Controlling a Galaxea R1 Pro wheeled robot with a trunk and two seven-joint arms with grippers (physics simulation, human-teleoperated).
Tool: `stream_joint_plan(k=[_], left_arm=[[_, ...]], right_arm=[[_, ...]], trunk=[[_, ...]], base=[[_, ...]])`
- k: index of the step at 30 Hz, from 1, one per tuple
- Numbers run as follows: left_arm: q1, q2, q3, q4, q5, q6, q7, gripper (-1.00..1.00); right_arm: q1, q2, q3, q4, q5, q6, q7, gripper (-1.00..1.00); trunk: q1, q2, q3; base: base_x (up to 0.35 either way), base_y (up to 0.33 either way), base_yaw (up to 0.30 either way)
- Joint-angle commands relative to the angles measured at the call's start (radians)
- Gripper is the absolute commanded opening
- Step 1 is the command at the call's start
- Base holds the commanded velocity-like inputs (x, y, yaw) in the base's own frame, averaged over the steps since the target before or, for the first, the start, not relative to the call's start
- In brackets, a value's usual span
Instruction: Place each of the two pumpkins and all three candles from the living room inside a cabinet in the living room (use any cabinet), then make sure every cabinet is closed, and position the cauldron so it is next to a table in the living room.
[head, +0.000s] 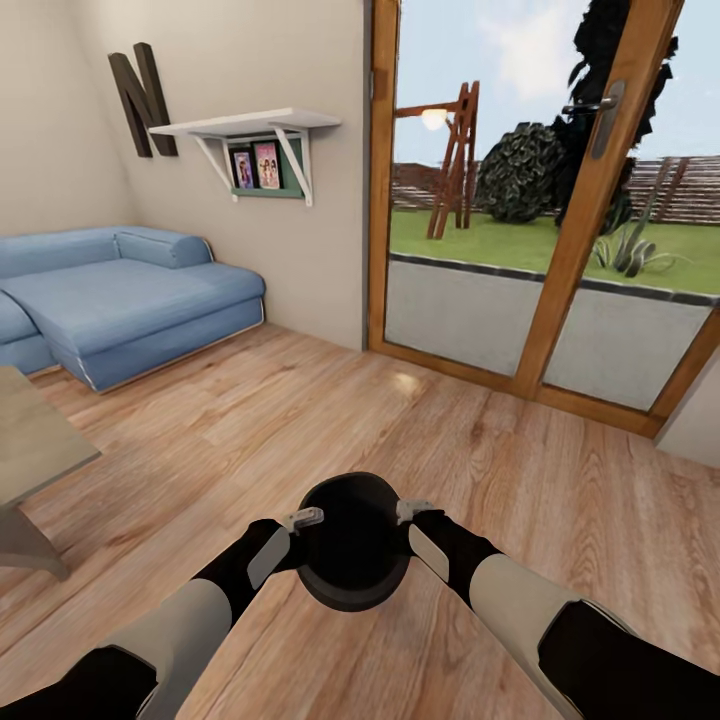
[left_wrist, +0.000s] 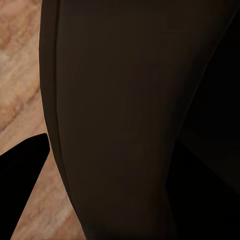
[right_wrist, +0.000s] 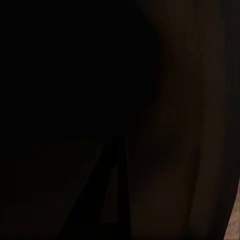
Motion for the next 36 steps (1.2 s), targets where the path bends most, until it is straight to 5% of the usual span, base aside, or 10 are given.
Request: stream_joint_plan(k=[1, 36], left_arm=[[0.0, 0.001, -0.006, 0.0, -0.011, 0.006, 0.009, -1.0], [0.0, 0.001, -0.006, 0.0, -0.012, 0.006, 0.009, -1.0]], right_arm=[[-0.001, 0.0, 0.012, -0.005, -0.022, 0.002, -0.007, -1.0], [-0.001, 0.0, 0.013, -0.005, -0.022, 0.002, -0.007, -1.0]], trunk=[[0.0, 0.0, 0.001], [0.0, 0.0, 0.057]], base=[[0.0, 0.0, 0.0], [0.0, 0.0, 0.0]])
